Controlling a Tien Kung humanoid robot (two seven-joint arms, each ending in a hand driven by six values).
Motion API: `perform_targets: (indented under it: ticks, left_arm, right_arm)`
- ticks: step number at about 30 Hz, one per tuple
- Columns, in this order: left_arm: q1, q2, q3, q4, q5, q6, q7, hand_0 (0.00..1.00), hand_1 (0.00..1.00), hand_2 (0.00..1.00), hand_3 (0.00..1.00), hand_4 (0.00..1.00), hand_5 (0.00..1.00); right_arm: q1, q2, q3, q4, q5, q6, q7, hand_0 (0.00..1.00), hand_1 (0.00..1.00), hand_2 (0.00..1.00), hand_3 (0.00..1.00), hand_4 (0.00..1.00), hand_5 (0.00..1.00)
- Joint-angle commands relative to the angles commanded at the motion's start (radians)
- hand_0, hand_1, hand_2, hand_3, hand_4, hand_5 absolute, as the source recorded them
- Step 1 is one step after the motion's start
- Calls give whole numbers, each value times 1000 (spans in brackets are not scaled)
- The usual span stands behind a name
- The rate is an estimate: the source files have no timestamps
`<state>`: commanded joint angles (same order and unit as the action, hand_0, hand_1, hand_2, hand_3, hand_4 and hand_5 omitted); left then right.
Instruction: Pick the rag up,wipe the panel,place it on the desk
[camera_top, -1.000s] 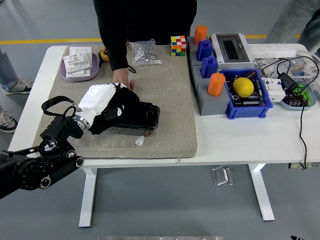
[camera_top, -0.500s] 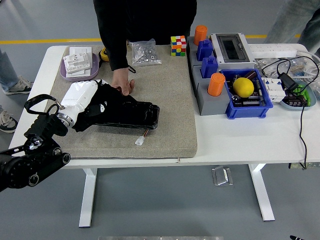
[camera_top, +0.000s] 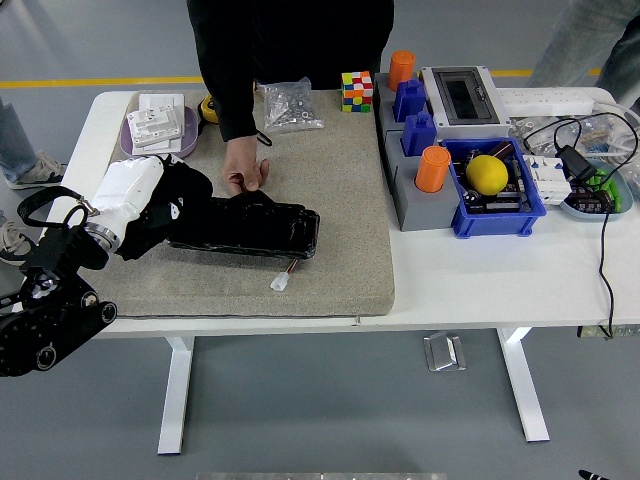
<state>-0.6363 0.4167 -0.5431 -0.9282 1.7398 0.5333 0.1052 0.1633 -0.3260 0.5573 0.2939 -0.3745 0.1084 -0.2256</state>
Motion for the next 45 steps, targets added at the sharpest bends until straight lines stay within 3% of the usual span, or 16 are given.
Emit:
perform_targets:
  ticks: [8,29,35,45]
  left_arm:
    - [-4,-8,13,1,-7,0,2,213,141,657,679,460,2]
    - [-64,-87,125,-36,-24,-1,21,216,141,657,679,460,2]
    - [-74,-111,177,-67,-24,1,29,213,141,657,679,460,2]
    - [-84,-129,224,-116,-11,-3,47,215,141,657,681,460,2]
  right_arm:
    - [2,-2,0,-1,1,0,-1,786,708,726,663,998,554]
    - [3,-11,-10,-2,3,3,2,785,707,726,664,998,559]
    - [4,-14,-15,-3,3,4,2,786,707,725,663,998,559]
    - [3,-18,-23,-4,5,6,2,785,705,726,664,998,560]
